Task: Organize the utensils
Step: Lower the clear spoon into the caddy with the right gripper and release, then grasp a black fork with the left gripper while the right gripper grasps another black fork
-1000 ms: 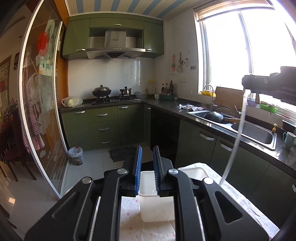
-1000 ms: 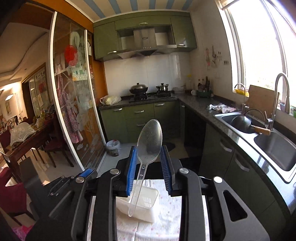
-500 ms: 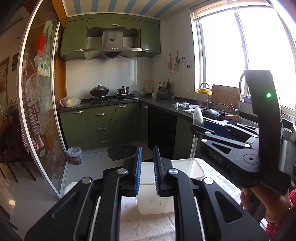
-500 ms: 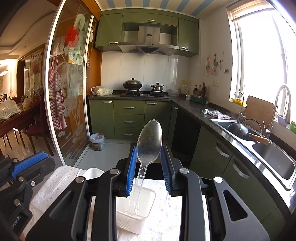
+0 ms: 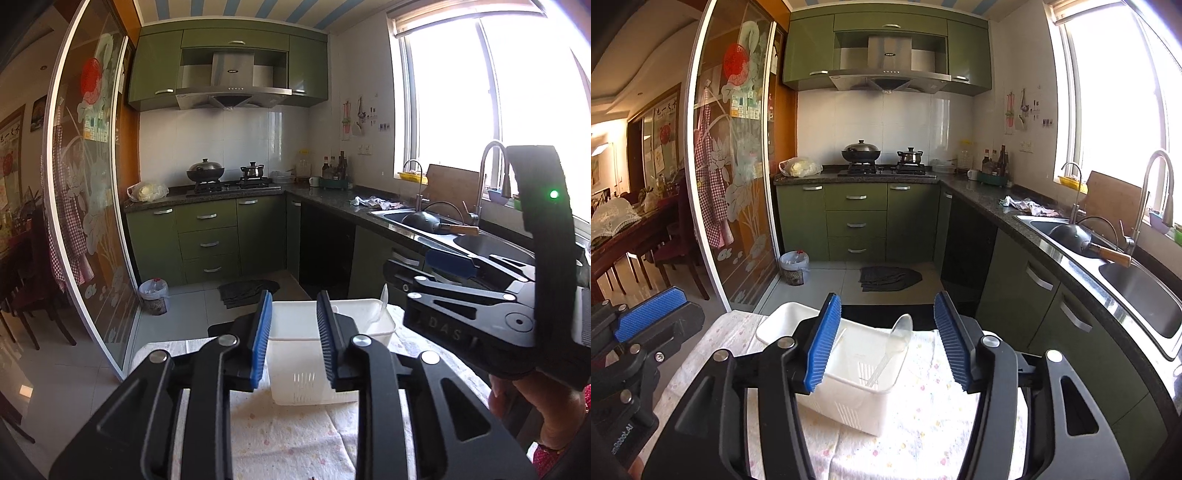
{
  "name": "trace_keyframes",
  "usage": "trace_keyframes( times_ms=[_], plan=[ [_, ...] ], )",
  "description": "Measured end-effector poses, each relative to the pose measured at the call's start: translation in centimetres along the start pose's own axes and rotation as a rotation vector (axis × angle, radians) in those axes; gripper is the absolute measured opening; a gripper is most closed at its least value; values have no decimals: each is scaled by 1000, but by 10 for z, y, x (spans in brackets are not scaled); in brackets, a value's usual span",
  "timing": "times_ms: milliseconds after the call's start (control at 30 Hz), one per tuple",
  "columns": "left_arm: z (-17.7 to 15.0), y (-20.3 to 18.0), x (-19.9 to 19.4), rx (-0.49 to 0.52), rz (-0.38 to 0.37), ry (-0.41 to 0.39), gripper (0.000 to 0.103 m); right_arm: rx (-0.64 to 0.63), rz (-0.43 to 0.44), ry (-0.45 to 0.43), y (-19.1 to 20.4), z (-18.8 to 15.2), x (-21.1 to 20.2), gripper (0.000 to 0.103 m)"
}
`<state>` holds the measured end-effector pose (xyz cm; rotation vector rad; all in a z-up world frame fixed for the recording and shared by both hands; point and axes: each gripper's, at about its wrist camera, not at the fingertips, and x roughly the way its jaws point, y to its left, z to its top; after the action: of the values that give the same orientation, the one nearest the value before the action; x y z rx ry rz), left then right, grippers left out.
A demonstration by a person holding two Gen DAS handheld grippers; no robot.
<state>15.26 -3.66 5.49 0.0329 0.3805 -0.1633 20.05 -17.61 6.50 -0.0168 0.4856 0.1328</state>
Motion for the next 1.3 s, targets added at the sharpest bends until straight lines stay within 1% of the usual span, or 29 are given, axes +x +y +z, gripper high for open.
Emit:
trace_keyframes(
  times_ms=[67,133,200,233,300,367,433,500,567,600,667,767,800,833,900,933,1000,1067,1300],
  plan=[
    [-5,-1,-9,-11,-5,47,29,26,37,113,-11,-13,-16,53],
    [-16,-3,-16,-13,-21,122,30,56,101,273,-23,-33,-24,53],
    [-32,-4,-20,-17,-45,224,31,70,150,443,-33,-60,-29,53],
    [-41,-4,-20,-30,-59,284,33,70,165,517,-38,-76,-32,53],
    [-61,-3,-17,-79,-97,426,47,84,186,645,-44,-108,-35,53],
    [-82,0,-9,-136,-133,575,52,113,211,750,-50,-139,-37,53],
    [-107,1,-1,-170,-145,707,53,119,226,811,-52,-161,-40,52],
    [-130,-1,6,-200,-145,829,56,116,232,838,-50,-173,-45,51],
    [-149,-5,12,-210,-147,933,56,110,234,846,-46,-177,-46,46],
    [-155,-7,15,-206,-143,975,55,107,234,851,-44,-180,-47,44],
    [-167,-12,17,-183,-113,1022,55,99,242,876,-38,-183,-44,40],
    [-174,-17,20,-175,-96,1057,55,81,242,915,-29,-187,-35,35],
    [-173,-21,22,-177,-106,1067,53,78,239,922,-27,-189,-33,34],
    [-174,-25,22,-175,-122,1077,50,70,235,925,-25,-191,-31,33],
    [-171,-34,22,-158,-143,1091,35,70,236,925,-26,-192,-28,33],
    [-172,-39,21,-145,-150,1099,33,73,239,925,-27,-192,-27,33],
    [-173,-47,24,-132,-168,1122,25,77,239,921,-29,-191,-27,33],
    [-176,-52,26,-125,-171,1140,24,87,246,926,-34,-190,-27,33],
    [-179,-55,40,-143,-124,1147,24,107,254,932,-48,-194,-32,33]
  ],
)
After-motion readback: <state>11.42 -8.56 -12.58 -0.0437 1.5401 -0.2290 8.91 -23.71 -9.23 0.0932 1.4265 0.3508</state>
